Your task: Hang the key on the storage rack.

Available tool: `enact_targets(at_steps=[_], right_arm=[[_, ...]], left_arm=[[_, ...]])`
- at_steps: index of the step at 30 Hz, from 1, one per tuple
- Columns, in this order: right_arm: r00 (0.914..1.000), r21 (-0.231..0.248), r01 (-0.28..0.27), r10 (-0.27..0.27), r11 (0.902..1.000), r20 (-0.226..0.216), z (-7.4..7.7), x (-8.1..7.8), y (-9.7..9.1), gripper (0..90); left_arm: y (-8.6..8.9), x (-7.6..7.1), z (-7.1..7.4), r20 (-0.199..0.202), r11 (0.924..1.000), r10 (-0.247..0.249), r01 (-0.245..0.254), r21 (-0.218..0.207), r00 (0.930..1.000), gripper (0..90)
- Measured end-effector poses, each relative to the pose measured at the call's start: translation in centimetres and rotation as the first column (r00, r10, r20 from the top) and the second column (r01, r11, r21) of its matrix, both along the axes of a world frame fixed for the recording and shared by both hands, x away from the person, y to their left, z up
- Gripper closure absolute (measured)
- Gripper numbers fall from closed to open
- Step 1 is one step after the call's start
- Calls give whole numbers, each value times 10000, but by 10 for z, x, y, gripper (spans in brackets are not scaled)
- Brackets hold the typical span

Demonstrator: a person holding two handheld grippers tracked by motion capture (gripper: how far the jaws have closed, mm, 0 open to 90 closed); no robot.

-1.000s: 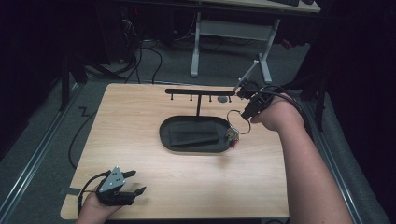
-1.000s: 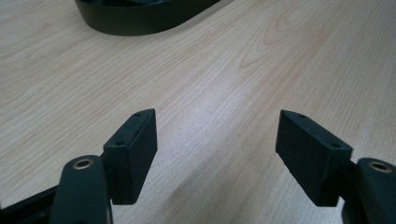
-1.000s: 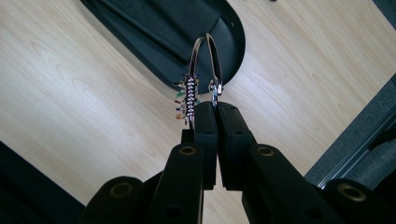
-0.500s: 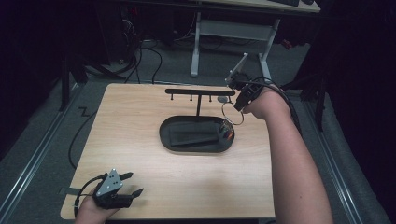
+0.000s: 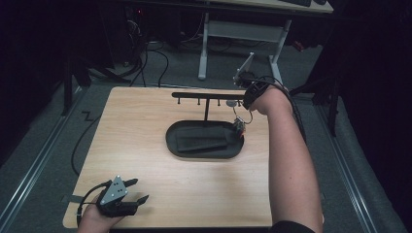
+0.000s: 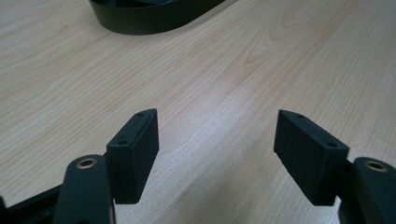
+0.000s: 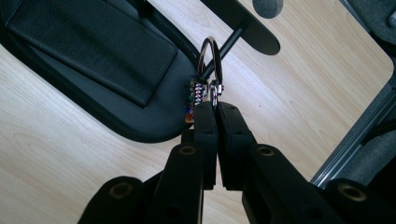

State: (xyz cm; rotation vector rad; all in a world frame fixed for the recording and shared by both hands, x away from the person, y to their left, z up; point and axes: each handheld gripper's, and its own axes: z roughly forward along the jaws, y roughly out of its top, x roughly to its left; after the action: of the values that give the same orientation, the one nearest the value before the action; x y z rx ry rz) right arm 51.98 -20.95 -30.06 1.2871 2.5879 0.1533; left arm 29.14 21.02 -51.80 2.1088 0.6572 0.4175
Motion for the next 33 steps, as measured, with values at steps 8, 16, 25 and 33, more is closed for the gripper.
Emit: enact_targets(at_steps=[8,16,25,33], right_arm=[[9997,-215,-29,34,9998,230,-5,6,0,875],[9992,-310,22,-10,9995,390,-11,10,5,862],[9944,-72,550,-541,9985,904,-4,0,-1,784],[9875,379,1086,-1122,9934,1112,-12,-23,-18,521]], left_arm=[[0,-1,1,95,10000,15,-14,-55,10000,313],[0,-1,0,-55,10000,-66,65,-49,10000,313],[1,0,0,-23,10000,-12,12,9,10000,311],[3,2,-1,9,10000,16,-16,-70,10000,296]])
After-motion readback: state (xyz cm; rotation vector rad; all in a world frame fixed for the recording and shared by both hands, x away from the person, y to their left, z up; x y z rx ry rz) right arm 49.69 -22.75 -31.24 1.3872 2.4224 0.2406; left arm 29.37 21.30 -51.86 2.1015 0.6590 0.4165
